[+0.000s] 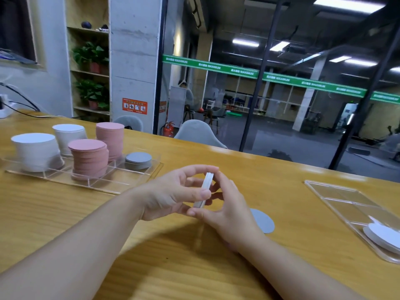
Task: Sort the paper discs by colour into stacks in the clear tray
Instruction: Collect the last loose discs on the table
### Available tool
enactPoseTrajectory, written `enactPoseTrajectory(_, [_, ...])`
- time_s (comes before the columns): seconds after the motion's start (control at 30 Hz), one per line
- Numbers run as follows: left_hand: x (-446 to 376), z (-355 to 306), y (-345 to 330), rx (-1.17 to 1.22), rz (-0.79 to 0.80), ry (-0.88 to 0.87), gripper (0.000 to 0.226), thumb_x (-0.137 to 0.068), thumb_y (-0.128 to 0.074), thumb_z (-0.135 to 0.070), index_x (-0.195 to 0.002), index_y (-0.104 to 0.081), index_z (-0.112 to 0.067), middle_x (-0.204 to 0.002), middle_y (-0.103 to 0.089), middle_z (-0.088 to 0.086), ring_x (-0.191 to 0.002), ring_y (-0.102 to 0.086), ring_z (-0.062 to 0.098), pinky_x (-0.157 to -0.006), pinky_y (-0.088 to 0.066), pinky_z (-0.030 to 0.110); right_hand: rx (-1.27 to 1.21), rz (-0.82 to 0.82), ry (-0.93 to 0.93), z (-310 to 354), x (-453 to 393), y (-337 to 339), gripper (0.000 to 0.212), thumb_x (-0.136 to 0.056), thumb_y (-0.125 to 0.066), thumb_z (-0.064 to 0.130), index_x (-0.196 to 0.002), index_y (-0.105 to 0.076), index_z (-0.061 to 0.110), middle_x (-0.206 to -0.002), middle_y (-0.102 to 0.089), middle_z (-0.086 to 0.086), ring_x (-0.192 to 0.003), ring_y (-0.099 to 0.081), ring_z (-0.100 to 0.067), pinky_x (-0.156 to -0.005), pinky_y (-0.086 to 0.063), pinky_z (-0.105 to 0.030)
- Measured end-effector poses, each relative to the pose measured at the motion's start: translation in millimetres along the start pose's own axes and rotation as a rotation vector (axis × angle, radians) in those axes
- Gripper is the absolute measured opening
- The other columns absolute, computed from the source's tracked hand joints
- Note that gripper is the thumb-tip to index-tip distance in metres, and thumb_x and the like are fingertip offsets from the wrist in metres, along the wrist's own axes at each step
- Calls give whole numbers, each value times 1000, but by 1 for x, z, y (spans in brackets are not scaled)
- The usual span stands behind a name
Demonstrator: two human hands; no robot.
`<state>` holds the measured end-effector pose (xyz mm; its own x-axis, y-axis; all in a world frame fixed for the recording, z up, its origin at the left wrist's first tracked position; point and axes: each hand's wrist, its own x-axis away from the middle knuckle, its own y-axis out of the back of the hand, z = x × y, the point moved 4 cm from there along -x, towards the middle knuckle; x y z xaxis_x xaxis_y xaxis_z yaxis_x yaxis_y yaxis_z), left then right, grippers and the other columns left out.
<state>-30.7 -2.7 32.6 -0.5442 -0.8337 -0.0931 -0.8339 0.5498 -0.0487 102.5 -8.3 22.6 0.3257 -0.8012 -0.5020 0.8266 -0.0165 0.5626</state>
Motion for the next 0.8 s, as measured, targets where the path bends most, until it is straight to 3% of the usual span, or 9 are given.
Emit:
enactPoseTrajectory(0.1, [7, -14, 8, -70, -52, -4, 49, -76, -74, -11, -119, -59, -30, -118, -64, 11, -108, -63, 31, -59, -53, 29, -55, 14, -25, 5, -9, -8, 97, -62, -83, 43, -140, -25, 42, -122, -47, 17, -100, -55, 0, -89, -49, -24])
enactPoseTrajectory(0.2, [24, -29, 34, -126, -207, -20, 43, -81, -69, -10, -118, -58, -28, -112, -60, 14, -97, -64, 27, -69, -58, 37, -29, 96, -14, 14, -16, -29, 111, -54, -70, 59, -141, -5, 41, -128, -33, 28, -111, -47, 3, -92, -43, -16])
enactPoseTrajectory(0.27, [43, -44, 65, -145, -396, -70, 41, -79, -70, -12, -114, -58, -29, -104, -59, 11, -92, -61, 26, -75, -58, 43, 121, 193, 5, 20, -22, -47, 103, -64, -66, 59, -143, -4, 36, -136, -32, 18, -117, -39, 5, -97, -36, -12])
enactPoseTrajectory(0.33, [67, -62, 99, -181, -587, -118, 38, -79, -70, -11, -111, -59, -29, -102, -59, 9, -88, -60, 27, -74, -59, 43, 304, 305, -15, 20, -29, -63, 90, -80, -63, 50, -147, -7, 29, -143, -29, 8, -131, -28, -3, -106, -25, -16])
enactPoseTrajectory(0.43, [104, -85, 147, -285, -803, -146, 35, -84, -66, -10, -112, -58, -29, -106, -59, 6, -91, -61, 27, -65, -59, 37, 489, 397, -87, 10, -41, -81, 74, -91, -48, 52, -149, -11, 25, -153, -20, 6, -142, -11, -9, -113, -16, -23])
enactPoseTrajectory(0.53, [133, -100, 190, -487, -965, -124, 37, -84, -68, -16, -115, -58, -33, -104, -58, 6, -86, -62, 21, -73, -58, 38, 624, 485, -156, -2, -48, -96, 66, -95, -26, 59, -150, -14, 26, -159, -8, 8, -146, -4, -10, -118, -6, -30])
enactPoseTrajectory(0.63, [145, -108, 218, -816, -1019, -10, 39, -81, -73, -24, -114, -57, -38, -102, -58, 1, -76, -65, 17, -73, -56, 33, 667, 518, -165, -6, -48, -97, 64, -95, -19, 60, -151, -11, 28, -158, -1, 12, -145, 2, -7, -118, -3, -31])
enactPoseTrajectory(0.7, [145, -108, 232, -1057, -999, 143, 40, -81, -72, -28, -116, -55, -39, -108, -57, 2, -82, -65, 22, -74, -55, 38, 668, 517, -165, -6, -48, -97, 64, -95, -19, 60, -151, -9, 30, -158, 1, 13, -145, 3, -6, -118, -2, -30])
enactPoseTrajectory(0.8, [136, -107, 249, -1265, -937, 304, 43, -83, -69, -26, -123, -54, -33, -114, -48, -1, -85, -55, 20, -64, -44, 29, 660, 513, -161, -6, -48, -98, 65, -94, -18, 61, -151, -8, 31, -158, 1, 15, -145, 4, -5, -117, -2, -30])
